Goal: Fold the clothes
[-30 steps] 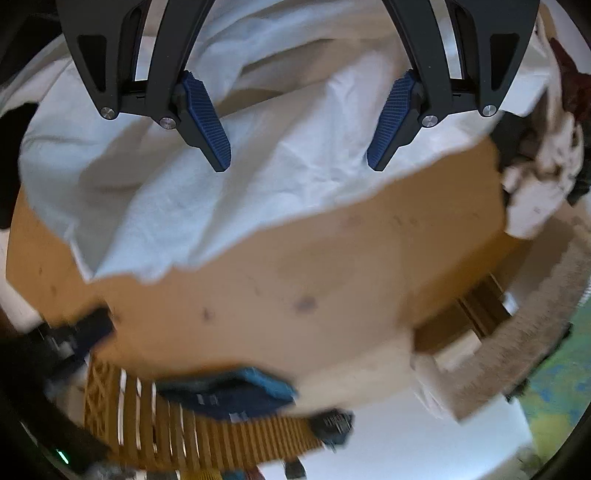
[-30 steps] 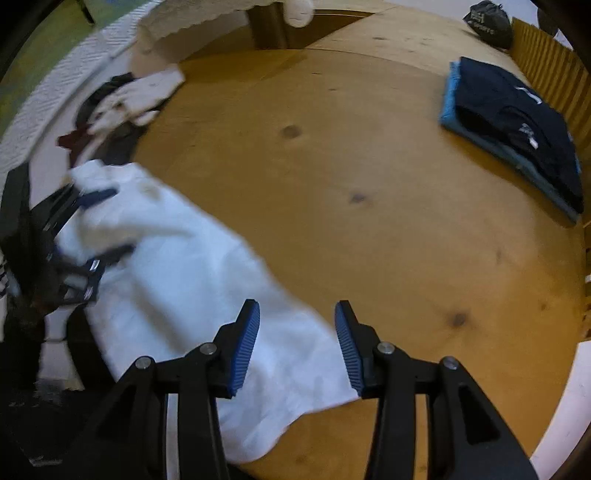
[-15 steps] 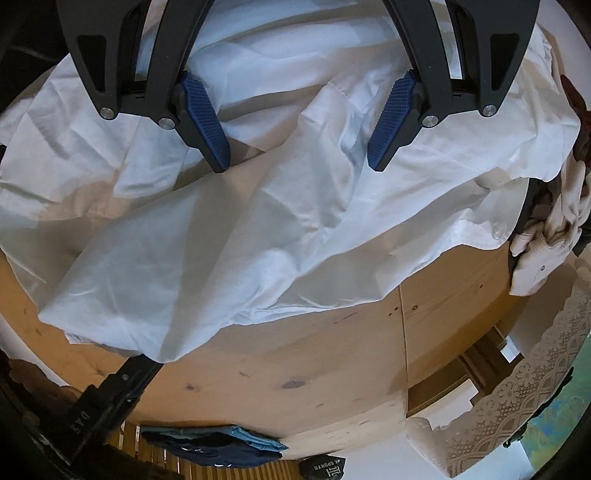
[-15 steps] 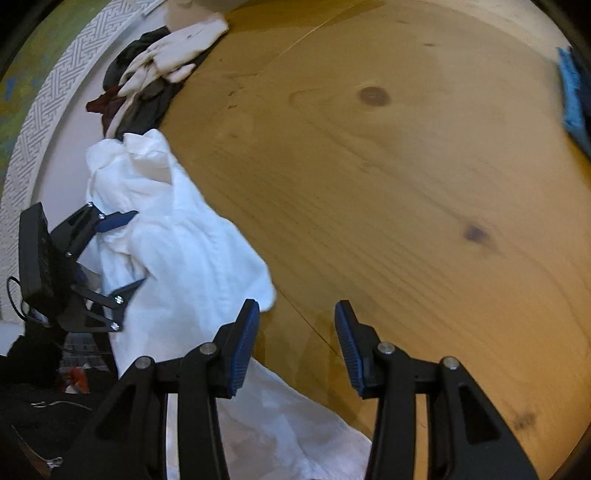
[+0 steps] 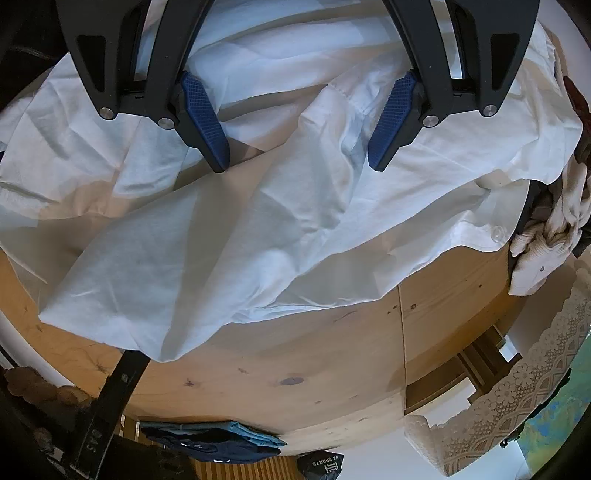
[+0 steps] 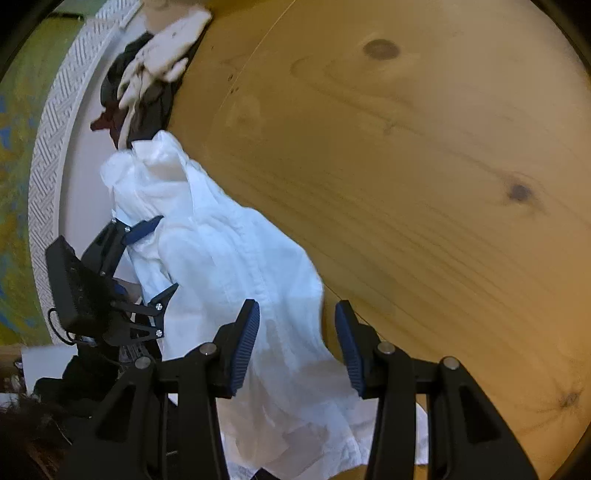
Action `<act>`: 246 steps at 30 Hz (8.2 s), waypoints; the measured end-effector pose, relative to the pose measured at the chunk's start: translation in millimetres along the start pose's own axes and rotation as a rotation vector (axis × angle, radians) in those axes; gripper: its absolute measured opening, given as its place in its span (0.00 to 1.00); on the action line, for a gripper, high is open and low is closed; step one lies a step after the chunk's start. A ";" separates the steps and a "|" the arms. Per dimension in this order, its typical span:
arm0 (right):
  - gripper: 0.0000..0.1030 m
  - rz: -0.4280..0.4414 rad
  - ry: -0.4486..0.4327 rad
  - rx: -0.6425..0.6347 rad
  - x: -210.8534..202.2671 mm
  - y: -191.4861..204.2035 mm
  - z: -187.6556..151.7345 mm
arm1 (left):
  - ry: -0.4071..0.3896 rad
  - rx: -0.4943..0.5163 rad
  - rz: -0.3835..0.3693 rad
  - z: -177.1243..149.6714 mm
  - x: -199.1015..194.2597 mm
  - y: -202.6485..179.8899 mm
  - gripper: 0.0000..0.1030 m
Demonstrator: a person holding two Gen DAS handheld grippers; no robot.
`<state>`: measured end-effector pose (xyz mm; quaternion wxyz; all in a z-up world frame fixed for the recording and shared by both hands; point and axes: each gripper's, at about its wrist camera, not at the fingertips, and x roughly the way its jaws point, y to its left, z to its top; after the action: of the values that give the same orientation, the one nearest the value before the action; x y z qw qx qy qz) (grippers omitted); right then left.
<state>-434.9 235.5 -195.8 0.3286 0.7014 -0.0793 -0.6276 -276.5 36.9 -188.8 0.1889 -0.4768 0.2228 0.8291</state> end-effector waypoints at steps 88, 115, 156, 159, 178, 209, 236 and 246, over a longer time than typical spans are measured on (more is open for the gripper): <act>0.05 -0.585 -0.703 0.208 -193.8 -64.1 -167.2 | -0.095 0.550 -0.165 69.9 -58.3 -97.8 0.48; 0.05 -0.651 -0.779 0.233 -225.7 -82.1 -212.6 | -0.202 0.399 -0.480 63.7 -104.9 -187.5 0.00; 0.04 -0.649 -0.866 0.268 -246.0 -84.9 -279.2 | -0.311 0.589 -0.192 33.3 -66.6 -249.4 0.01; 0.04 -0.623 -0.913 0.262 -258.6 -72.9 -280.9 | -0.348 0.531 -0.196 44.4 -86.3 -217.5 0.01; 0.02 -0.530 -1.464 -0.032 -442.0 194.4 -225.0 | -0.711 0.146 0.267 157.5 -295.7 63.9 0.01; 0.41 -0.200 -0.620 -0.165 63.0 130.2 -78.7 | -0.338 -0.057 0.163 46.2 -133.4 184.6 0.01; 0.02 -0.509 -1.284 -0.288 -244.7 243.2 -83.9 | -0.534 -0.036 0.222 70.7 -242.8 191.5 0.01; 0.03 -0.759 -1.599 -0.299 -355.8 345.9 -205.1 | -0.713 0.139 0.288 101.4 -363.6 113.0 0.03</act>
<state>-210.6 229.2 292.0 0.0337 -0.0162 0.0352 -0.9987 -235.2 -37.7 195.9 0.1678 -0.1086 0.2635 0.9438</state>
